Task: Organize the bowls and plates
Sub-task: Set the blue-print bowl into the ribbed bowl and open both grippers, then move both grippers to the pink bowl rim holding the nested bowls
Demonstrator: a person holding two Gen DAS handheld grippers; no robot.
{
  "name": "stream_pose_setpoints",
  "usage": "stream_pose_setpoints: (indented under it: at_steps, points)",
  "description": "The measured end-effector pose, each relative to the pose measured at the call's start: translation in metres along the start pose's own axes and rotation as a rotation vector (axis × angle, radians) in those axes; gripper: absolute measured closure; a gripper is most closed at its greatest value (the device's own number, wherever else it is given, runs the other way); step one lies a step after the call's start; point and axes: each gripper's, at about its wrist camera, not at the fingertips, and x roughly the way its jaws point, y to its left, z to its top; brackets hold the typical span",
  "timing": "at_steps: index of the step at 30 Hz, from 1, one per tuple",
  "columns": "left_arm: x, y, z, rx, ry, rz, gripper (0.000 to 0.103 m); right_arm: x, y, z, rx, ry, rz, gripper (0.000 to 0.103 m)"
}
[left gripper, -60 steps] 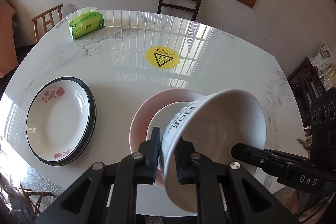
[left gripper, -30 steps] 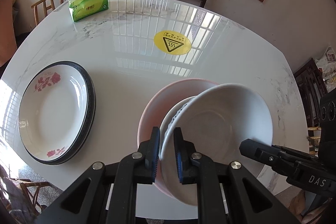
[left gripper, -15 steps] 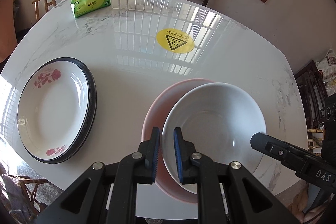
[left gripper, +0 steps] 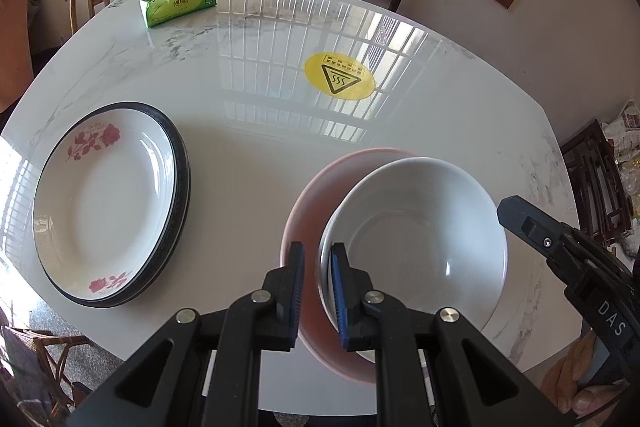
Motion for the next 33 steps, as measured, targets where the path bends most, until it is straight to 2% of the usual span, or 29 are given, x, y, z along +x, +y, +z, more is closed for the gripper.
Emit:
stream_pose_setpoints:
  at_steps: [9,13,15,19,21,22,23,24,26,29,33]
  points:
    - [0.002,0.002,0.007,-0.001,0.007,-0.007,0.088,0.026,-0.002,-0.006,-0.01,0.063,-0.009,0.096]
    - [0.002,0.001,0.006,0.001,0.004,-0.006,0.088,0.033,-0.004,-0.009,-0.03,0.108,0.004,0.093]
    - [0.001,0.002,0.005,-0.003,-0.005,-0.015,0.087,0.034,-0.01,-0.012,0.01,0.111,0.031,0.093]
    - [-0.006,0.009,0.0,-0.011,-0.015,-0.058,0.086,0.029,-0.024,-0.015,0.076,0.081,0.091,0.091]
    - [-0.01,0.013,-0.001,-0.013,-0.015,-0.087,0.085,0.017,-0.036,-0.019,0.147,0.022,0.14,0.084]
    - [-0.012,0.015,-0.001,-0.01,-0.013,-0.098,0.085,0.011,-0.042,-0.023,0.175,-0.009,0.158,0.077]
    - [-0.014,0.016,-0.002,-0.008,-0.013,-0.101,0.083,0.006,-0.045,-0.026,0.194,-0.035,0.165,0.076]
    - [-0.018,0.017,-0.003,-0.004,-0.02,-0.088,0.078,0.0,-0.047,-0.031,0.197,-0.055,0.159,0.076]
    - [-0.026,0.019,-0.004,0.006,-0.054,-0.027,0.058,-0.008,-0.045,-0.04,0.184,-0.085,0.131,0.076]
    - [-0.034,0.025,-0.004,0.001,-0.079,-0.009,0.057,-0.015,-0.04,-0.053,0.156,-0.099,0.096,0.076]
    - [-0.028,0.033,-0.002,-0.009,-0.035,0.019,0.056,-0.019,-0.03,-0.057,0.091,-0.095,0.033,0.076]
